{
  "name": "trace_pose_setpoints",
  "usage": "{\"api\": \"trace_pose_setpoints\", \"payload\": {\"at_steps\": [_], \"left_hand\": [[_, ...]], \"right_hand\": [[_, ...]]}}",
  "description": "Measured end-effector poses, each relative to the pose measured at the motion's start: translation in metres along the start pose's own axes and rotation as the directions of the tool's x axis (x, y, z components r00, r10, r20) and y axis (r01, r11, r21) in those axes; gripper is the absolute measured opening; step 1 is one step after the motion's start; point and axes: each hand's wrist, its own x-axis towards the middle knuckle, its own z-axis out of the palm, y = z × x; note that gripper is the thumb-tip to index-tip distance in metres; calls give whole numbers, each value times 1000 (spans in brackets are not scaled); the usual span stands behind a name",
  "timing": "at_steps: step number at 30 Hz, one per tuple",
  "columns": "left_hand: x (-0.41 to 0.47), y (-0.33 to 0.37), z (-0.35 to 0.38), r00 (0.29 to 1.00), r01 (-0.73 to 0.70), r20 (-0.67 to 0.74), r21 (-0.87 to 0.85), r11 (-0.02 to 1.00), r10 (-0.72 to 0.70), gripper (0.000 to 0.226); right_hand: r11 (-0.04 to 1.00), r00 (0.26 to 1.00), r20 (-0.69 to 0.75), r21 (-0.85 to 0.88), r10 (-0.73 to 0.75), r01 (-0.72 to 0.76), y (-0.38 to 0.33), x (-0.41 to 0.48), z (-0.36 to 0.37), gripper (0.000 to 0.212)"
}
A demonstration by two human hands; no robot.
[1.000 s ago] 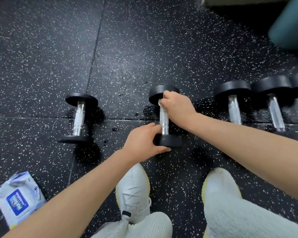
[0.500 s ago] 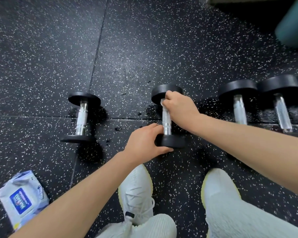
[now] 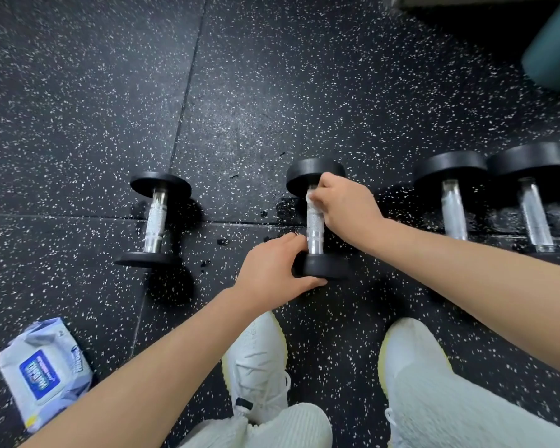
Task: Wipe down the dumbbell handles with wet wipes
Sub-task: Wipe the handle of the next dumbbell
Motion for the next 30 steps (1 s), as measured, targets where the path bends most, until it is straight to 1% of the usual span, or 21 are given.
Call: {"api": "trace_pose_setpoints", "payload": {"at_steps": [1, 2, 4, 6, 8, 10, 11, 13, 14, 15, 17, 19, 21, 23, 26, 28, 29, 30], "left_hand": [[0, -1, 1, 1000, 6, -1, -1, 1000, -6, 46], [-1, -2, 1, 1000, 10, -2, 2, 1000, -10, 47], [-2, -2, 2, 1000, 22, -5, -3, 1000, -22, 50], [-3, -2, 1, 999, 33, -10, -18, 999, -33, 51], [-3, -1, 1, 1000, 25, -12, -8, 1000, -25, 52], [-3, 0, 0, 1000, 17, -13, -2, 1000, -17, 51], [-4, 0, 0, 1000, 15, -14, 1, 1000, -15, 50], [-4, 0, 0, 1000, 13, -20, 0, 1000, -13, 49], [-4, -1, 0, 1000, 14, -20, -6, 1000, -14, 49], [-4, -1, 1, 1000, 15, -19, -14, 1000, -16, 48], [-4, -3, 2, 1000, 10, -19, -29, 1000, -11, 49], [-4, -3, 3, 1000, 6, -20, -29, 1000, -6, 50], [-4, -1, 3, 1000, 7, -29, -20, 1000, -8, 50], [-3, 0, 3, 999, 12, -33, -20, 1000, -13, 50], [-3, 1, 3, 999, 30, -28, -24, 999, -31, 50], [-4, 0, 2, 999, 36, -23, -39, 999, -37, 50], [-5, -1, 1, 999, 42, -21, -53, 998, -43, 50], [-5, -1, 0, 998, 50, -20, -65, 997, -51, 50]], "right_hand": [[1000, 1000, 2, 29, 3, -3, 0, -7, 2, 10], [998, 1000, 12, 55, -28, 27, 0, -14, 3, 11], [981, 984, 83, 124, -158, 147, 2, -31, 2, 15], [946, 946, 161, 207, -283, 248, 6, -39, -4, 15], [930, 923, 193, 224, -334, 290, 8, -36, -12, 15], [939, 936, 169, 207, -310, 274, 7, -25, -16, 14], [949, 953, 144, 213, -265, 232, 5, -18, -16, 14], [962, 988, 109, 261, -110, 78, -1, -7, -16, 14], [959, 994, 99, 282, -43, 13, -3, -6, -14, 14], [958, 996, 90, 285, -23, -4, -6, -8, -13, 14], [958, 988, 118, 278, -101, 64, -9, -22, -10, 14], [942, 954, 203, 296, -222, 157, -10, -38, -11, 16], [937, 924, 270, 293, -271, 189, -7, -39, -16, 18], [948, 938, 255, 273, -235, 163, -2, -24, -19, 18], [972, 987, 121, 223, -106, 77, 3, 0, -20, 16], [975, 998, 56, 223, -26, 13, 3, 1, -16, 13], [975, 998, 58, 223, -35, 21, 2, -4, -14, 13], [972, 994, 81, 229, -76, 56, 1, -11, -14, 13]]}}
